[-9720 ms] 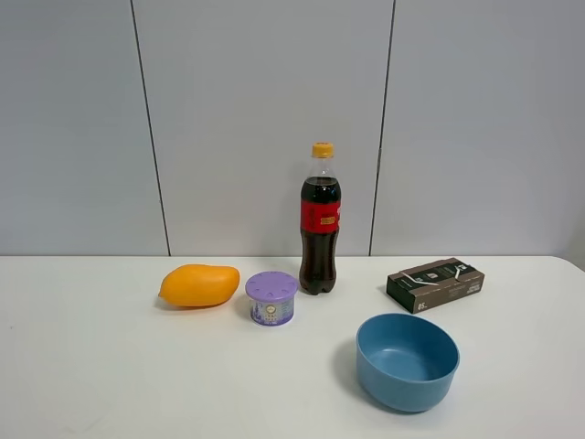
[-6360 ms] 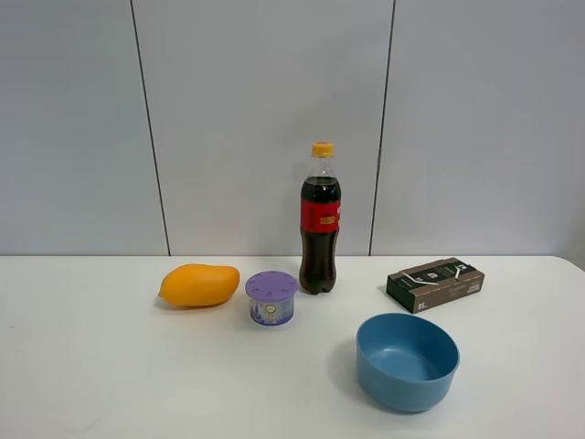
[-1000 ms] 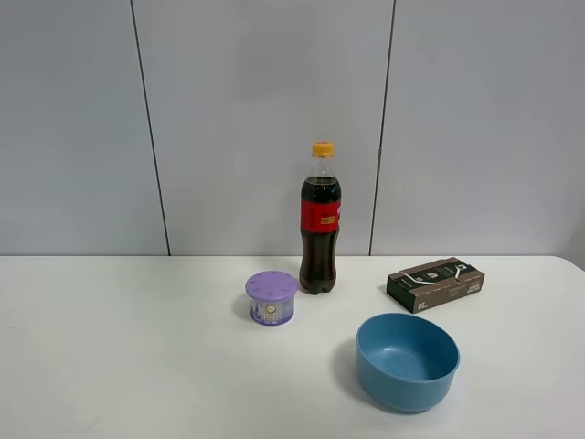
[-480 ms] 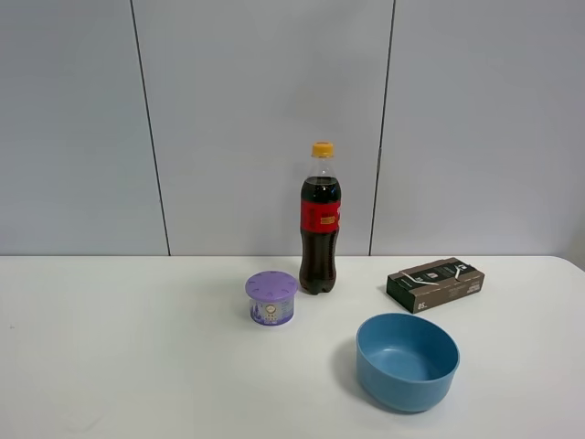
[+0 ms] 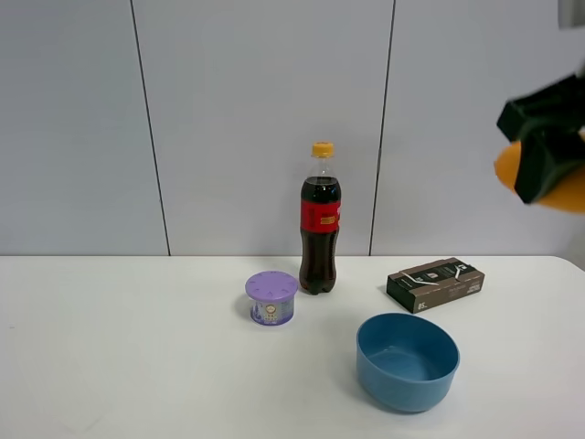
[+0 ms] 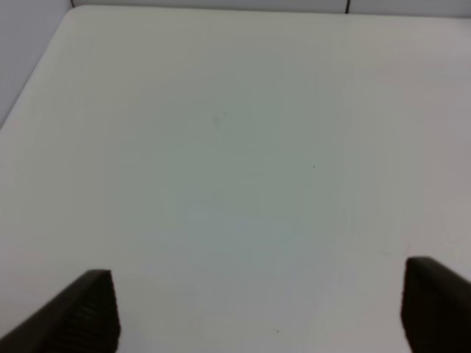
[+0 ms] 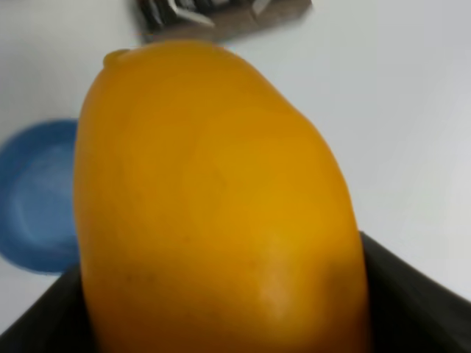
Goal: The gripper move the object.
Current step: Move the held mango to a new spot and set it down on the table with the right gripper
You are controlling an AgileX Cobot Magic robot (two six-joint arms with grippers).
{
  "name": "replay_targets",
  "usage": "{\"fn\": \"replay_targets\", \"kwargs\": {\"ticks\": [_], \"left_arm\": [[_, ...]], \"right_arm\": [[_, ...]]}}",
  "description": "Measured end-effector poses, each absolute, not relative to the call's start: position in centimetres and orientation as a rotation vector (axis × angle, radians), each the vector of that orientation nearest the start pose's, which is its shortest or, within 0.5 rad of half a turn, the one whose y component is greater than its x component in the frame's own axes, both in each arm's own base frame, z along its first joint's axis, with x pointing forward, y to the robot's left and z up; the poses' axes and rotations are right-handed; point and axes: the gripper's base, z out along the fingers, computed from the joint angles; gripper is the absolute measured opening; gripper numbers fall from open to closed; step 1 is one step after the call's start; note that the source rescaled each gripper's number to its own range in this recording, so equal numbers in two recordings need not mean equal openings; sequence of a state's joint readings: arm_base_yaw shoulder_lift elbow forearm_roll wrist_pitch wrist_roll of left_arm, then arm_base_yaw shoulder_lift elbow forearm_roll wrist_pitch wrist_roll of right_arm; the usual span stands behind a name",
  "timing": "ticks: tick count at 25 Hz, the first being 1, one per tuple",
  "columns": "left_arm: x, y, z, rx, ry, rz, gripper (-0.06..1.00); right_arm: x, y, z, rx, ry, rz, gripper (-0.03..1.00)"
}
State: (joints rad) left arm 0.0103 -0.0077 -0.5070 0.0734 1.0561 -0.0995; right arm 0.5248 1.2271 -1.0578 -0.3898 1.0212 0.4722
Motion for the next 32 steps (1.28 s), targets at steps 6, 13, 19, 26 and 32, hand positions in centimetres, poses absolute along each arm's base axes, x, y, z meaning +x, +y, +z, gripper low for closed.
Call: {"fn": "replay_targets", "kwargs": {"ticks": [6, 13, 19, 26, 32], "left_arm": [[-0.7, 0.6, 28.0, -0.115, 2.020, 0.031, 1.00], [-0.7, 0.6, 28.0, -0.115, 2.020, 0.031, 1.00], [-0.7, 0.6, 28.0, -0.115, 2.020, 0.031, 1.00], [-0.7, 0.6, 28.0, -0.115, 2.020, 0.031, 1.00], [-0.7, 0.6, 28.0, -0.115, 2.020, 0.031, 1.00]], "right_arm": [[22.6, 5.2, 27.5, -0.001, 2.569, -0.146, 0.00], [23.1, 1.3, 24.8, 0.111, 2.476, -0.161, 0.00], [24.9, 0.5, 22.8, 0.126, 2.449, -0.121, 0.00], [27.7, 1.3, 17.1, 0.083, 2.556, -0.057, 0.00], [29.1, 2.0, 13.7, 0.054, 2.579, 0.011, 0.00]]}}
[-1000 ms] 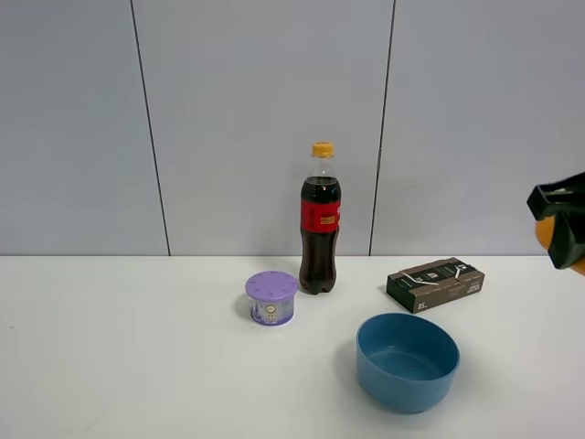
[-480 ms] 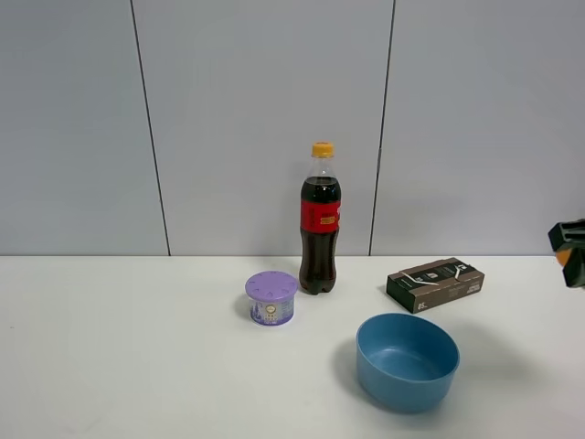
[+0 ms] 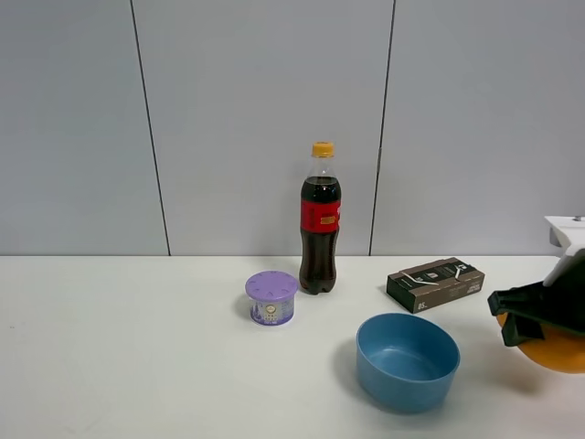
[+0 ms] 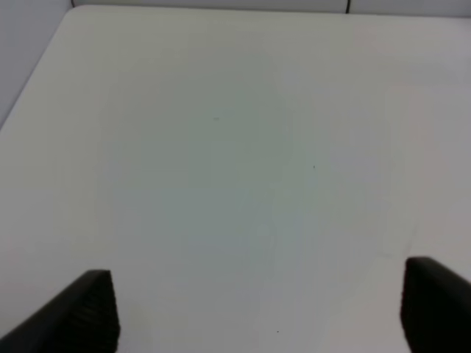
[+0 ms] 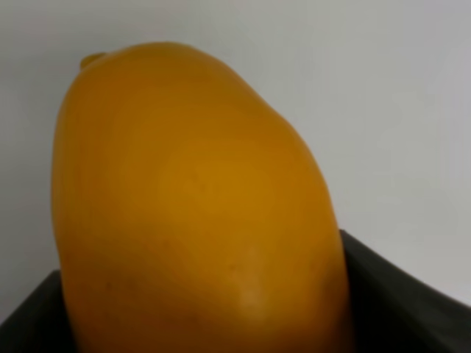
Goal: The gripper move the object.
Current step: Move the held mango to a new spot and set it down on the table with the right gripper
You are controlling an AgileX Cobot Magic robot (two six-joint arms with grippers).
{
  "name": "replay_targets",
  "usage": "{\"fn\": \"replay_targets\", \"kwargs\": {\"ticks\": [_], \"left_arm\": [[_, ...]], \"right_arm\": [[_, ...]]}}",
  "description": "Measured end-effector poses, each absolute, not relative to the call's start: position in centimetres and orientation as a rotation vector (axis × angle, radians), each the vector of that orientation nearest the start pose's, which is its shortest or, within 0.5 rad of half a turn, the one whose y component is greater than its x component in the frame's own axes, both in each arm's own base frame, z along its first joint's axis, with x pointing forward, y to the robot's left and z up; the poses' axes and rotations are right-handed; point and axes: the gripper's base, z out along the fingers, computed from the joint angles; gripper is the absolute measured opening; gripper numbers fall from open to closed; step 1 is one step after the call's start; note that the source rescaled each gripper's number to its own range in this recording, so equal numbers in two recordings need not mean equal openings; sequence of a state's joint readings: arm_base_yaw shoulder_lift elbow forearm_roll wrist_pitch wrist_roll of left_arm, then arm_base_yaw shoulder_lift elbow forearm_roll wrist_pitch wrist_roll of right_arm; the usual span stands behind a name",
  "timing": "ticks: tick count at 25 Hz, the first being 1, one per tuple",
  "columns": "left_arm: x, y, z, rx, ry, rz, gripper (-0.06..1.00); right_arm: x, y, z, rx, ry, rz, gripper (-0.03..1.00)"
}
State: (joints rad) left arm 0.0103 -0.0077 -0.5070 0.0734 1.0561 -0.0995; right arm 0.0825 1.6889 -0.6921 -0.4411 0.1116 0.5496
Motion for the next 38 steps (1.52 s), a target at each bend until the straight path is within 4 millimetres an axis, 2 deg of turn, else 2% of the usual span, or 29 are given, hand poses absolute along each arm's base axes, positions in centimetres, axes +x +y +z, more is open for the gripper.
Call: {"fn": "replay_targets", "kwargs": {"ticks": [7, 18, 23, 31, 32, 35, 38], "left_arm": [[-0.7, 0.6, 28.0, -0.115, 2.020, 0.031, 1.00], [-0.7, 0.6, 28.0, -0.115, 2.020, 0.031, 1.00], [-0.7, 0.6, 28.0, -0.115, 2.020, 0.031, 1.00], [-0.7, 0.6, 28.0, -0.115, 2.020, 0.031, 1.00], [-0.7, 0.6, 28.0, -0.115, 2.020, 0.031, 1.00], [-0.7, 0.6, 28.0, -0.115, 2.020, 0.031, 1.00], [-0.7, 0.6, 28.0, -0.115, 2.020, 0.031, 1.00]], "right_arm": [[29.6, 2.3, 12.1, 0.039, 2.581, 0.049, 0.00], [29.6, 2.3, 12.1, 0.042, 2.583, 0.050, 0.03], [29.5, 2.2, 12.0, 0.065, 2.593, 0.048, 0.25], [29.5, 2.2, 12.0, 0.067, 2.599, 0.044, 0.29], [29.5, 2.2, 12.0, 0.067, 2.600, 0.043, 0.32], [29.5, 2.2, 12.3, 0.068, 2.590, 0.043, 0.51], [29.5, 2.1, 14.0, 0.071, 2.547, 0.039, 0.57]]}}
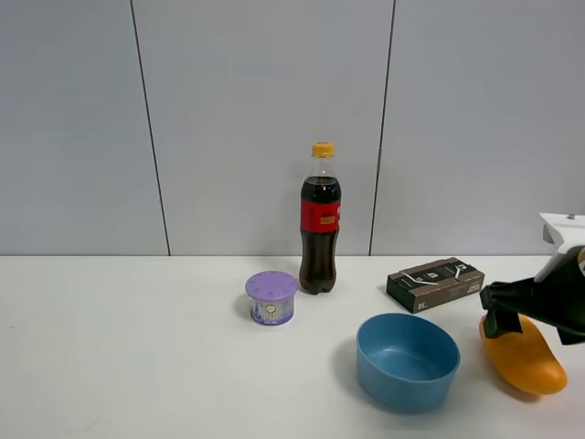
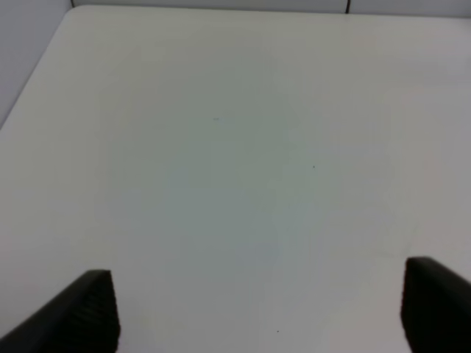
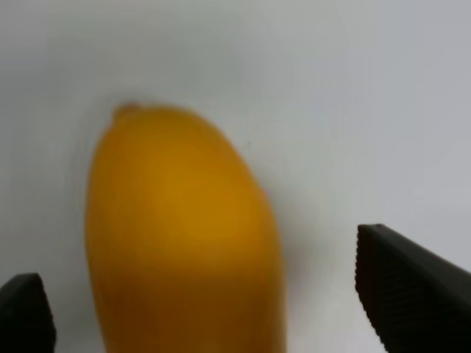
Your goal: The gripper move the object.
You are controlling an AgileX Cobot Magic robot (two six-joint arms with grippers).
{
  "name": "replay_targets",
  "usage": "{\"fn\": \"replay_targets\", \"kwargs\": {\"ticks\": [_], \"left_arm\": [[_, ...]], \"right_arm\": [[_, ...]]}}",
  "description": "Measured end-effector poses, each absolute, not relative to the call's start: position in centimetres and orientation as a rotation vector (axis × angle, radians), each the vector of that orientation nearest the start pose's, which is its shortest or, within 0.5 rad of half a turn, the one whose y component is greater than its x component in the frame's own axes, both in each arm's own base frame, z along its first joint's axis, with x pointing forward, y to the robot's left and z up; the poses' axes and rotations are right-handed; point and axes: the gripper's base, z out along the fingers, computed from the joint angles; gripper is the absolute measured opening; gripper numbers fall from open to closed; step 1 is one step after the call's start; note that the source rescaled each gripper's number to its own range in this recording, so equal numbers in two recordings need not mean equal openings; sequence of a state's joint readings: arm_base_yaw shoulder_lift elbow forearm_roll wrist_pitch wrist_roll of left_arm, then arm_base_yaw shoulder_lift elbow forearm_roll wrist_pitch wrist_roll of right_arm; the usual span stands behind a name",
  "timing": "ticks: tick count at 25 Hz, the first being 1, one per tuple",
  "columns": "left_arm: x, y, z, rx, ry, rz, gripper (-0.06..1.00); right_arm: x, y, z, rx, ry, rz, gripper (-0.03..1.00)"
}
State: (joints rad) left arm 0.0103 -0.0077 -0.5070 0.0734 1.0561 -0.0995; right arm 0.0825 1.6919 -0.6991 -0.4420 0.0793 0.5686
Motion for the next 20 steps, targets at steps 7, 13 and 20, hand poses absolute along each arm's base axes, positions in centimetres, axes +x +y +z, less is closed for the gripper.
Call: {"fn": "replay_targets", "kwargs": {"ticks": [7, 13, 20], "left_arm": [[-0.7, 0.6, 28.0, -0.115, 2.020, 0.031, 1.00], [-0.7, 0.6, 28.0, -0.115, 2.020, 0.031, 1.00], [-0.7, 0.6, 28.0, -0.115, 2.020, 0.031, 1.00]], "right_arm": [[29.7, 1.1, 22.9, 0.107, 2.421, -0.091, 0.58], [27.1, 0.6, 33.0, -0.015, 2.288, -0.165, 0.58], [21.3, 0.7, 39.5, -0.140, 2.247, -0.145, 0.58]]}}
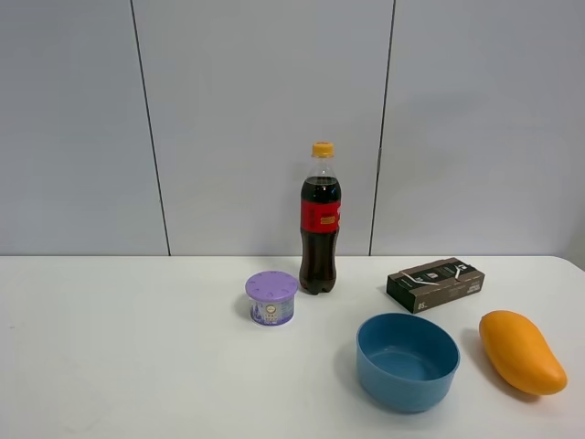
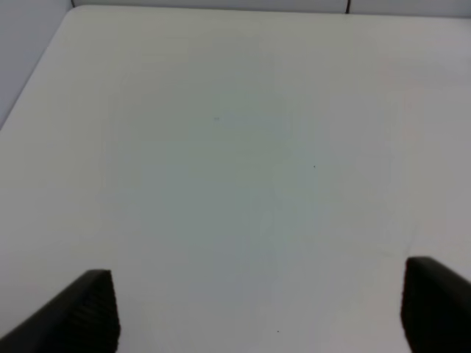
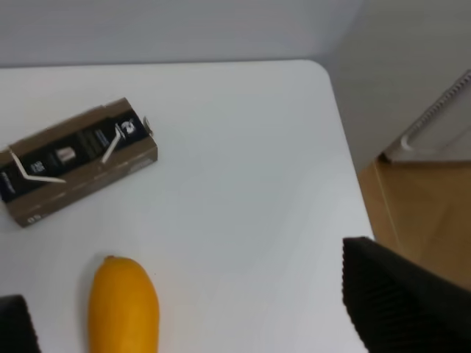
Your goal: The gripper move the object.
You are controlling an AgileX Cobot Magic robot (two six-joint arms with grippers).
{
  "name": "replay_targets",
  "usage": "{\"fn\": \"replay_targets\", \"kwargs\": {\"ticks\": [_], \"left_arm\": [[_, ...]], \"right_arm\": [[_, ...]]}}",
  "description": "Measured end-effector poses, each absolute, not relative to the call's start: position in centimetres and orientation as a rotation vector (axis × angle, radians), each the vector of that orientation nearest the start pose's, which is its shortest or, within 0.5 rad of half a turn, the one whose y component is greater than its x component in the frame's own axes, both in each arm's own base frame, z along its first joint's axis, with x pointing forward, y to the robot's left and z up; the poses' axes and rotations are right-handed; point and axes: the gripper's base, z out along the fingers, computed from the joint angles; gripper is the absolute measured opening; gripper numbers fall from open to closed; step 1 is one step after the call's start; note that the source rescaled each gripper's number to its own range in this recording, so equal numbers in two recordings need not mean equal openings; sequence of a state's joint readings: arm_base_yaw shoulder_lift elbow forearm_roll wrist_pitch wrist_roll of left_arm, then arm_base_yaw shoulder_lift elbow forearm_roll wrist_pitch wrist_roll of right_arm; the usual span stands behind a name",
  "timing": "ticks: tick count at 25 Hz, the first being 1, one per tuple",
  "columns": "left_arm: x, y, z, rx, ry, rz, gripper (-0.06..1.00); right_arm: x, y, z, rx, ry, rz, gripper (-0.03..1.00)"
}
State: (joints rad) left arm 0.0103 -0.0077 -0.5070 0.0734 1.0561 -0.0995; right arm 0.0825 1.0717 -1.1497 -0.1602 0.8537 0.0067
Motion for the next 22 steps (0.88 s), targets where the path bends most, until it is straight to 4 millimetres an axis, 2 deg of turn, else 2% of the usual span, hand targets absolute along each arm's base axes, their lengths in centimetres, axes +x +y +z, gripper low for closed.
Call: {"fn": "replay_targets", "kwargs": {"ticks": [4, 7, 15, 19, 22], "left_arm": [[-0.7, 0.6, 28.0, -0.115, 2.020, 0.031, 1.00], [-0.7, 0.6, 28.0, -0.115, 2.020, 0.031, 1.00], [-0.7, 0.6, 28.0, -0.115, 2.020, 0.031, 1.00], [-0.7, 0.6, 28.0, -0.115, 2.020, 0.031, 1.00], [-0.7, 0.6, 28.0, -0.115, 2.020, 0.031, 1.00]], "right_arm": [[17.0, 0.3, 41.9, -0.125, 2.130, -0.140, 0.58], [13.7, 0.0, 42.0, -0.115, 2.082, -0.138, 0.58], [5.6, -0.8, 37.7, -0.090, 2.132, -0.139, 0.58], [2.6, -1.1, 35.5, -0.075, 2.206, -0.144, 0.58], [1.3, -1.2, 33.8, -0.071, 2.208, -0.142, 0.58]]}}
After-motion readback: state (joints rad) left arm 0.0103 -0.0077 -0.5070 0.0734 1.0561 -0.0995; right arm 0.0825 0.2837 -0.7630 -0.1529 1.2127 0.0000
